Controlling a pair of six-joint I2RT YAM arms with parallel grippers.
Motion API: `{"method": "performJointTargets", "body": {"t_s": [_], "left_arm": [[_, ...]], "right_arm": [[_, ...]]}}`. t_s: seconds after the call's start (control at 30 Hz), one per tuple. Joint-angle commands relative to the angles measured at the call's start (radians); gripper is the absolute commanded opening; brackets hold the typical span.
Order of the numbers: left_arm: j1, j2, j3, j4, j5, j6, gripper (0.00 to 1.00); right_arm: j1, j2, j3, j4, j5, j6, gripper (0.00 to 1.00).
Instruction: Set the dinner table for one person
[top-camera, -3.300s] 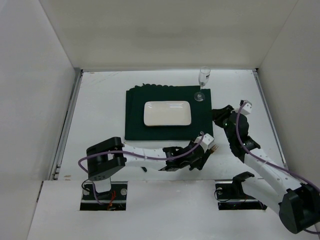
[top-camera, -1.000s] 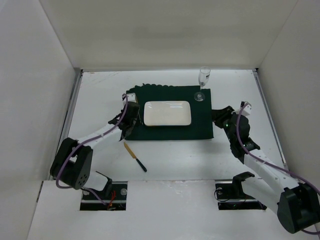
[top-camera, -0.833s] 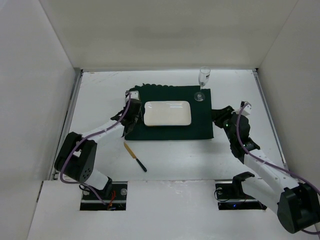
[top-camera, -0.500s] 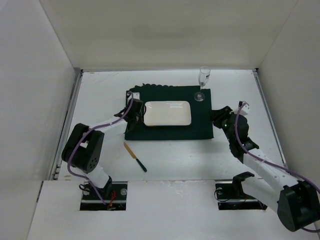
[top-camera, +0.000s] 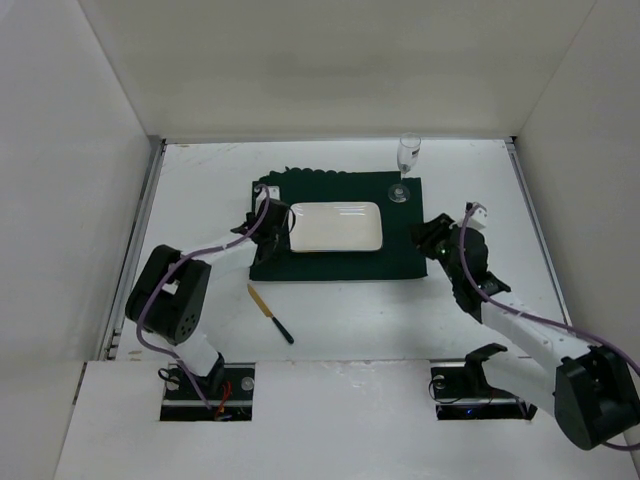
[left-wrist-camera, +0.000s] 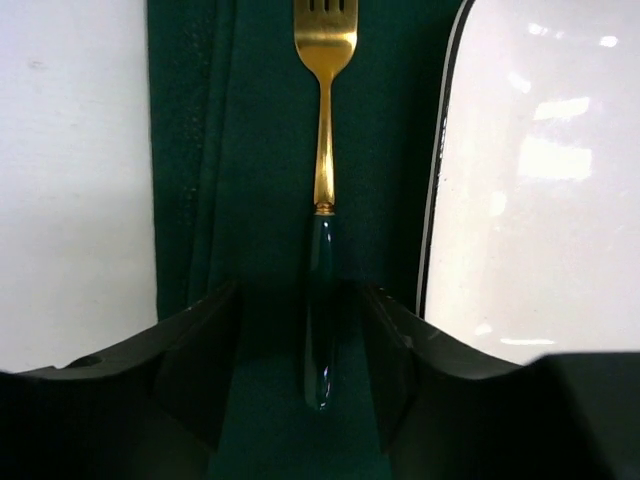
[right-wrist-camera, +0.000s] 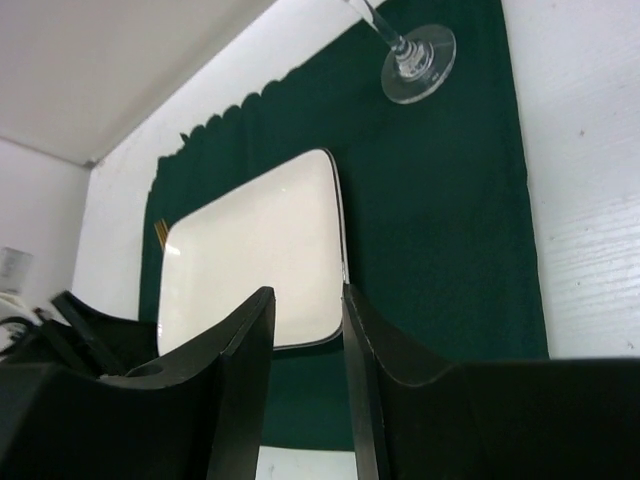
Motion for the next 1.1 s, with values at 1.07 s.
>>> {"method": "performJointTargets", "body": {"t_s": [1.07], "left_arm": [[0.333, -0.773, -0.626, 0.383, -0.053, -0.576, 0.50]], "right_arm": [[0.929, 0.725, 0.558, -0.208, -0.026, -0.378, 0.50]]}}
